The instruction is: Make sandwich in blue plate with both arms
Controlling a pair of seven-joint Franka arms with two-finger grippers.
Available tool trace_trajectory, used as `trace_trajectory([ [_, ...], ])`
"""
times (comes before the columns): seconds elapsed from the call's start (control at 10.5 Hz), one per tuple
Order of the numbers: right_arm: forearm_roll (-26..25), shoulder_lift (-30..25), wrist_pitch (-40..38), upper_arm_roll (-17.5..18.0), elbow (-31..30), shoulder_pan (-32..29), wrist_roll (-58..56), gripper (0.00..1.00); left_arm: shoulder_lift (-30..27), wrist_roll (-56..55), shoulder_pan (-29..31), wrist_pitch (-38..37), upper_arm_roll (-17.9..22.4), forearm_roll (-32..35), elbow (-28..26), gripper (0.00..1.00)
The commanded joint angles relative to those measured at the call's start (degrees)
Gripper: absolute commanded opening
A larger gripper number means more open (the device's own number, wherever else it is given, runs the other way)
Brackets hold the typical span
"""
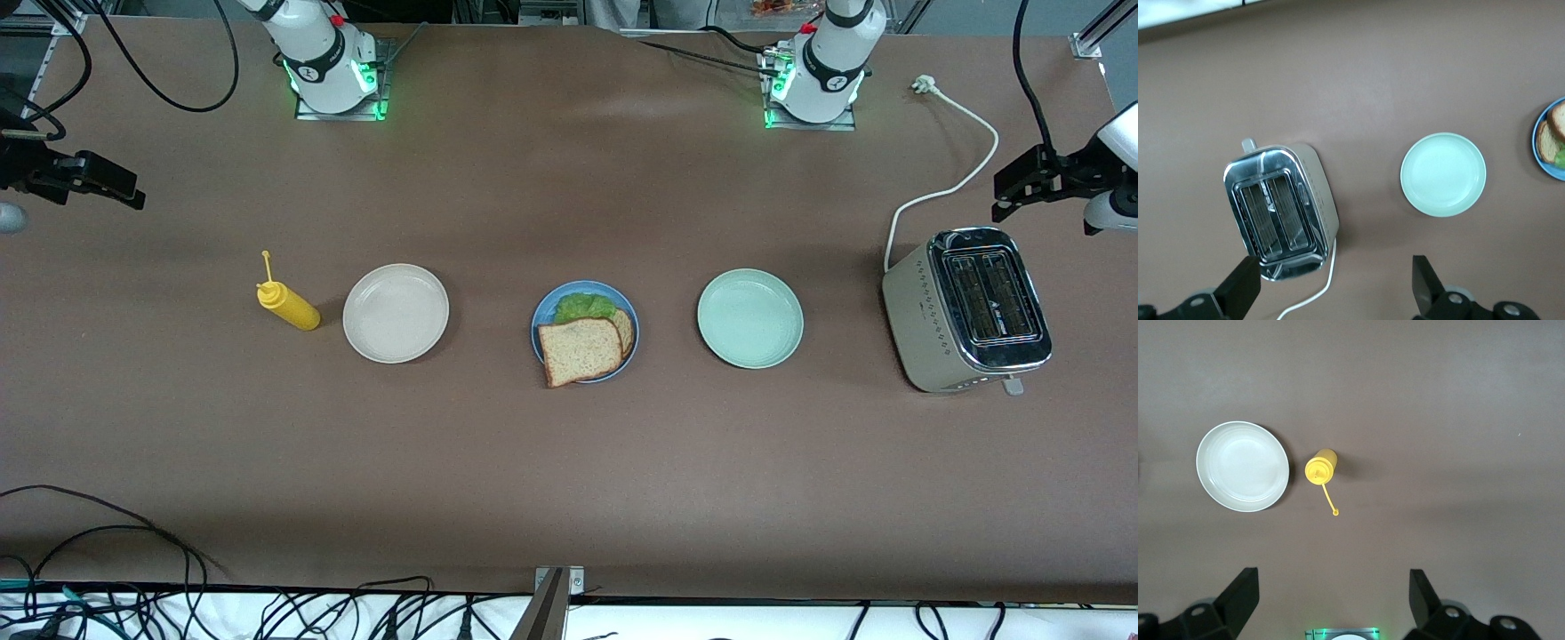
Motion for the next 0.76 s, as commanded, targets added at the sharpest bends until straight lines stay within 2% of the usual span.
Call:
trace_trajectory([
  [0.0, -0.1, -0.3, 1.4, -0.6, -0.4, 1.0, 0.4, 1.0, -0.5, -0.7, 0.6, 1.6, -0.3, 1.6, -0.3, 1.0],
  [0.19, 2.2, 1.6, 1.3, -0.7, 1.2, 1.1, 0.0, 1.0, -0.5, -0.6, 0.8, 1.7, -0.3, 1.5, -0.3, 1.0],
  [0.48, 2.3, 1.5, 0.8, -0.7, 1.3, 1.1, 0.5, 1.0, -0.5, -0.6, 1.0, 1.8, -0.3, 1.1, -0.3, 1.0],
  [0.67, 2.2, 1.5, 0.9, -0.6, 1.3, 1.1, 0.8, 1.0, -0.3, 0.1, 4.8, 1.8, -0.3, -5.1, -0.3, 1.0],
])
